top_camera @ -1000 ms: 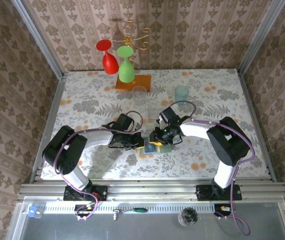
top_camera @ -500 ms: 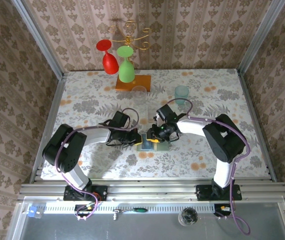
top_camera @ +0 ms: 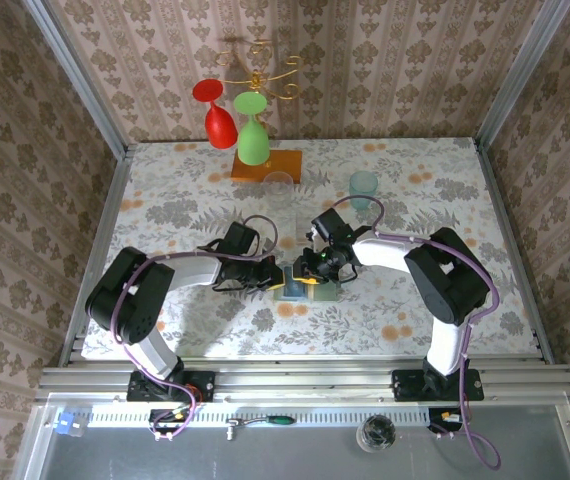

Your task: Take the credit cards out of the card holder

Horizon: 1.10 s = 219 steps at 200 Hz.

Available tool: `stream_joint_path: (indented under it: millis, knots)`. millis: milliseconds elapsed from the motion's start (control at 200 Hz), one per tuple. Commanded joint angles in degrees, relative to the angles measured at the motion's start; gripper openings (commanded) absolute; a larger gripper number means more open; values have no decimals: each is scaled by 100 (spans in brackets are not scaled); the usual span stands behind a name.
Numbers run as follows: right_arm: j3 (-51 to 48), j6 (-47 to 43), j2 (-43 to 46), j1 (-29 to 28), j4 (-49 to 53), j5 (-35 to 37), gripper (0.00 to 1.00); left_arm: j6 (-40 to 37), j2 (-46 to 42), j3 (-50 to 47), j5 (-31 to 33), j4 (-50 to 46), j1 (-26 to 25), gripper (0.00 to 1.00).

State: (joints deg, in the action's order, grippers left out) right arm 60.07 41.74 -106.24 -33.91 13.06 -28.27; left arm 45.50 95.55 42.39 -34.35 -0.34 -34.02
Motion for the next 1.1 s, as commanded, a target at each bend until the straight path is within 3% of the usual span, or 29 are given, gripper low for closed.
stream_joint_path:
  millis: [0,325,1090]
  knots:
    - [13,-229,28,-56,697,560,29,102,44,-187,253,-148,-47,0]
    - [119,-359,227,-54,1018,867,29,188,-5,-161,250,-125,-138,0]
    - [-318,76,736,80,512,477,31,-126,-131,825,0,-756,-254,0]
